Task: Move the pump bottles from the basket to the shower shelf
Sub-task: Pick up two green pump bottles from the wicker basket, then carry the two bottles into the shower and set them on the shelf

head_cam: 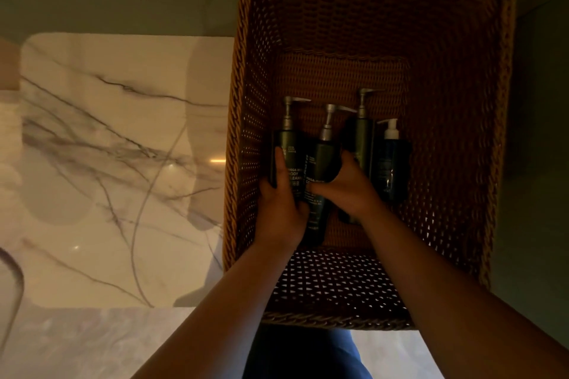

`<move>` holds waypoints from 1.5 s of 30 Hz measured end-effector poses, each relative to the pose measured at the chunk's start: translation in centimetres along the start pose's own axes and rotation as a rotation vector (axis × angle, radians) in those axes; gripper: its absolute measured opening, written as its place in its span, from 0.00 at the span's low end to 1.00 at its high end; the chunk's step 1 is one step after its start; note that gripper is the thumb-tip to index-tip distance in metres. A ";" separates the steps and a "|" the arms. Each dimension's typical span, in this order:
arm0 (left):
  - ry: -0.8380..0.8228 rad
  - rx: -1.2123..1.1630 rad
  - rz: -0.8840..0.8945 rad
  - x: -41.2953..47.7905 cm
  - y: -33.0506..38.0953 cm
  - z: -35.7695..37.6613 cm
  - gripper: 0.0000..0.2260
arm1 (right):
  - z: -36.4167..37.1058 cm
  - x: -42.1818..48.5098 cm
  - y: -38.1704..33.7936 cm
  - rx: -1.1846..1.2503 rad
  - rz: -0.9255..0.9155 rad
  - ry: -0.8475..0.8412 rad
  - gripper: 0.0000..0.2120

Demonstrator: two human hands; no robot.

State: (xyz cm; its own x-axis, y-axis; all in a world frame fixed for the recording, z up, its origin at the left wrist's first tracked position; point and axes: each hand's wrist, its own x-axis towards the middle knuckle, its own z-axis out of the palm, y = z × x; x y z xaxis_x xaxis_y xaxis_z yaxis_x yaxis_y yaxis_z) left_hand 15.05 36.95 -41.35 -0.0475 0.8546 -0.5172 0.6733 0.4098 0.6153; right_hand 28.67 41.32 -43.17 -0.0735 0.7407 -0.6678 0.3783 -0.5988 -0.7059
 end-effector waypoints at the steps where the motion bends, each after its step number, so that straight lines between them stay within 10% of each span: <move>1: -0.006 0.000 0.016 -0.4 0.4 -0.4 0.44 | -0.4 -0.5 -0.3 0.010 0.000 -0.015 0.27; 33: 0.091 -0.295 0.425 -23.3 15.4 -22.5 0.45 | -5.2 -27.7 -21.3 0.359 -0.359 0.020 0.26; 45: -0.158 -0.364 0.593 -27.3 12.2 -29.1 0.42 | 1.8 -35.8 -23.7 0.502 -0.384 0.272 0.30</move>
State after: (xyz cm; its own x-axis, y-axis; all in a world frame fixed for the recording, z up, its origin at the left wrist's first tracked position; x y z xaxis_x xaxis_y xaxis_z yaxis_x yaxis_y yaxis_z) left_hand 3.14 27.95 -2.44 0.3763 0.9214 -0.0972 0.2622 -0.0053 0.9650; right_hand 20.66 28.41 -2.95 0.1419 0.9397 -0.3113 -0.1068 -0.2981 -0.9485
